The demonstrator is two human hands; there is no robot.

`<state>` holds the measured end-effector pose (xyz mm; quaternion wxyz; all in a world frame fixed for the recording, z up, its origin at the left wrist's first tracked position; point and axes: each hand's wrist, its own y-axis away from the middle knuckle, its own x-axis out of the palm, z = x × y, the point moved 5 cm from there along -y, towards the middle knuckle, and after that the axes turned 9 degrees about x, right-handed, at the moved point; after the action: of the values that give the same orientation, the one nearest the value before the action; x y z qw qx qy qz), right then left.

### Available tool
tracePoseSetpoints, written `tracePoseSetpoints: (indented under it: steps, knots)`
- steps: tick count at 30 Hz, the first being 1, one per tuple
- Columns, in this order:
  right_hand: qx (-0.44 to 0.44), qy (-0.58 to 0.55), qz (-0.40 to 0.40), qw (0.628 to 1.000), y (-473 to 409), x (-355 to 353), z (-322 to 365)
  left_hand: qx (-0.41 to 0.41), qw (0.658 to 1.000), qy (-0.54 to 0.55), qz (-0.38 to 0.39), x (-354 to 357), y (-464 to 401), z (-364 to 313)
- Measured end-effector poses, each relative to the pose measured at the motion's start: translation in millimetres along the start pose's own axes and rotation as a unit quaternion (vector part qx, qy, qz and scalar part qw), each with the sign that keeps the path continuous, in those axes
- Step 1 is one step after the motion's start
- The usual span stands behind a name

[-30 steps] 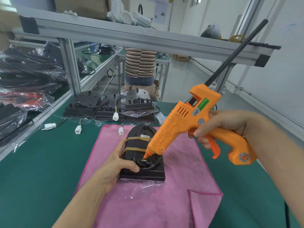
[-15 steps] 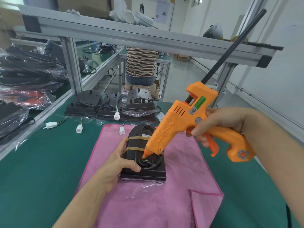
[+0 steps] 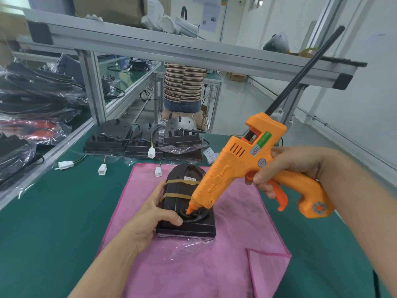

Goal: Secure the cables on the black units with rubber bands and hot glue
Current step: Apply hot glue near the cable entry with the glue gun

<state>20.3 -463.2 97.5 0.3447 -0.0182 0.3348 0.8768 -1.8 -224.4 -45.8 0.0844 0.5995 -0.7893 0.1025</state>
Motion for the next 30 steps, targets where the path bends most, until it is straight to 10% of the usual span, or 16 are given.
tracePoseSetpoints:
  steps: [9, 20, 30]
  knots:
    - [-0.019, -0.183, -0.068, 0.981, -7, -9, -52, -0.002, 1.0, 0.019, 0.002, 1, 0, 0]
    - [0.024, -0.455, -0.183, 0.871, -61, -15, -108, 0.0, 1.0, 0.023, 0.002, -1, 0, 2]
    - [0.14, -0.372, -0.303, 0.866, -73, -16, -133, -0.005, 0.999, 0.038, 0.016, -3, 1, 4]
